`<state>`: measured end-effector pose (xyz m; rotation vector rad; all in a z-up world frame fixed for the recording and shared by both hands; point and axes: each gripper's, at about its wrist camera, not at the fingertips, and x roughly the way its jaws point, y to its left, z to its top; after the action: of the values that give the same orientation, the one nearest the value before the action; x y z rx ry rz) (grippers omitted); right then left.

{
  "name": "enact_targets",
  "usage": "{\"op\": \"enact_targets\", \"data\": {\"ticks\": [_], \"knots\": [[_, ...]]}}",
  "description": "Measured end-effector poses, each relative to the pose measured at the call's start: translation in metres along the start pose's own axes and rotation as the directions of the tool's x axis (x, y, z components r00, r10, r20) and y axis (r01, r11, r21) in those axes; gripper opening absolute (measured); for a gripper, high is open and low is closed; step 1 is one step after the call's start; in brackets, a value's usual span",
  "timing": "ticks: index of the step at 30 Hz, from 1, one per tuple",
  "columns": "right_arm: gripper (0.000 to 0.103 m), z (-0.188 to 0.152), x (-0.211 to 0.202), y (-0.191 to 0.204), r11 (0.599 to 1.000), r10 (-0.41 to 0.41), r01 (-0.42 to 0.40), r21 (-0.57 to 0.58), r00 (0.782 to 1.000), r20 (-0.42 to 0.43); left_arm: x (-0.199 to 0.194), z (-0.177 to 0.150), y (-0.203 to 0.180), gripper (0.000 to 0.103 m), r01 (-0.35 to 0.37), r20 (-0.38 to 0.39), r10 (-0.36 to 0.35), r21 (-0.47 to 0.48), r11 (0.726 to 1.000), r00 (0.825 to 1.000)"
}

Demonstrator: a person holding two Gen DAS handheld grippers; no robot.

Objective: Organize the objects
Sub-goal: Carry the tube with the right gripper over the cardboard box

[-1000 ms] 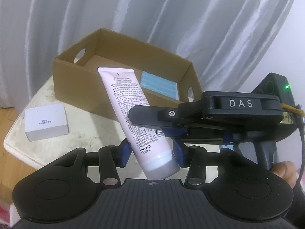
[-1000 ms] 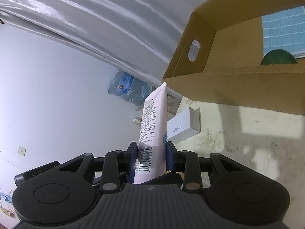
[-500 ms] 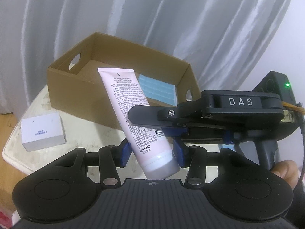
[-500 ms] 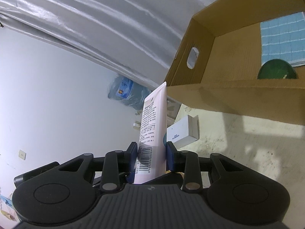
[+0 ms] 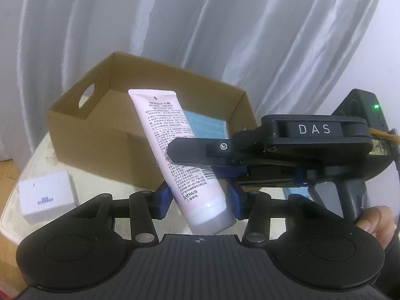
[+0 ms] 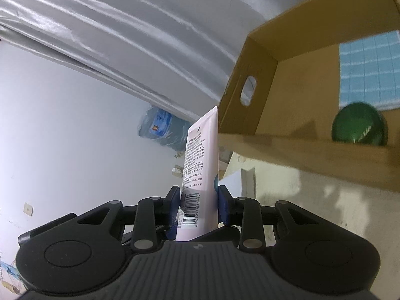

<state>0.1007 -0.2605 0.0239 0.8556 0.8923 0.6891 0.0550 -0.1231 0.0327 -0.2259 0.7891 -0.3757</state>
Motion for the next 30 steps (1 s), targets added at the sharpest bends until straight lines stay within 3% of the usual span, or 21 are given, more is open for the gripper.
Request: {"op": "enact_targets", "data": {"ticks": [16, 23, 30], "knots": [[0.036, 0.097, 0.027, -0.003, 0.998, -0.070, 0.070, 0.006, 0.997, -0.036, 0.053, 0.080, 0.027, 0.047, 0.047, -0.011, -0.047, 0.000, 0.999, 0.999], [0.036, 0.138, 0.056, -0.036, 0.990, -0.131, 0.135, 0.047, 0.988, -0.085, 0.107, 0.109, 0.051, 0.046, 0.063, -0.093, -0.067, -0.046, 0.997, 0.993], [0.037, 0.166, 0.090, -0.084, 0.971, -0.177, 0.197, 0.132, 0.973, -0.148, 0.169, 0.123, 0.074, 0.047, 0.050, -0.214, -0.068, -0.087, 0.995, 0.974]]}}
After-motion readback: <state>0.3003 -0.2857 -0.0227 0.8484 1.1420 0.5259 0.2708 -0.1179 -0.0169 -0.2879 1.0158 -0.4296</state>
